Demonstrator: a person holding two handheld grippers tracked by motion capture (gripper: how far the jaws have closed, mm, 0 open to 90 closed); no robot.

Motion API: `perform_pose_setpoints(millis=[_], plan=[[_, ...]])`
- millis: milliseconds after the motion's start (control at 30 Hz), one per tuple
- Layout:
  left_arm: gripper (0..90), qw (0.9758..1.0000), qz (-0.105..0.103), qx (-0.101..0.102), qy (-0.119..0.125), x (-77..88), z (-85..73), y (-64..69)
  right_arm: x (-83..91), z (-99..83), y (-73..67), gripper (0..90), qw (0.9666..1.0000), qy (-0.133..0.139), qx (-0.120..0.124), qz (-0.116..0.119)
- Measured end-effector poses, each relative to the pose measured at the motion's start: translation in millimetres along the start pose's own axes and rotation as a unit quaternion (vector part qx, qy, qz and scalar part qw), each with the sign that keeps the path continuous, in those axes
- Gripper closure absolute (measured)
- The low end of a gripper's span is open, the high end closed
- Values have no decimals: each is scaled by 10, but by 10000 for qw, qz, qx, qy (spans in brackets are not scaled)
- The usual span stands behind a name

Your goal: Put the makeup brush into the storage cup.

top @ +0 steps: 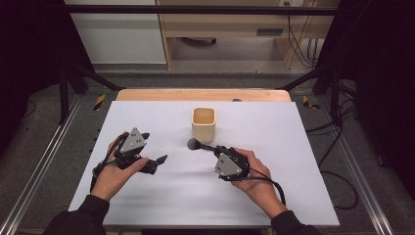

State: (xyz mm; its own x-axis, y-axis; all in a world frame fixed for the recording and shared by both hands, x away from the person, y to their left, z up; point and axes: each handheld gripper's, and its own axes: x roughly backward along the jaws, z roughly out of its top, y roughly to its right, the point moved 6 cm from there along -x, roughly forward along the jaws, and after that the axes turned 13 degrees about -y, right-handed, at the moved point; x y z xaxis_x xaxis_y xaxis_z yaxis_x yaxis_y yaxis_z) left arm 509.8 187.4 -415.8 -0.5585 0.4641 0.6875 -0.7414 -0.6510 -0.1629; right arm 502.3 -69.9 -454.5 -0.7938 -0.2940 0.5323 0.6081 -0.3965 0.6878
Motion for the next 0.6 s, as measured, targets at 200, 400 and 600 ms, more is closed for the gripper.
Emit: perform_pose_setpoints(millis=[200, 400, 600], plan=[[39, 9996, -5, 109, 256, 9, 37, 19, 13, 57, 23, 745, 9984, 232, -474, 195], [39, 9973, -61, 420, 606, 11, 85, 31, 11, 128, 24, 746, 9949, 437, -819, 403], [33, 9948, -124, 578, 825, 17, 115, 62, 4, 234, 4, 746, 9895, 658, -1133, 614]])
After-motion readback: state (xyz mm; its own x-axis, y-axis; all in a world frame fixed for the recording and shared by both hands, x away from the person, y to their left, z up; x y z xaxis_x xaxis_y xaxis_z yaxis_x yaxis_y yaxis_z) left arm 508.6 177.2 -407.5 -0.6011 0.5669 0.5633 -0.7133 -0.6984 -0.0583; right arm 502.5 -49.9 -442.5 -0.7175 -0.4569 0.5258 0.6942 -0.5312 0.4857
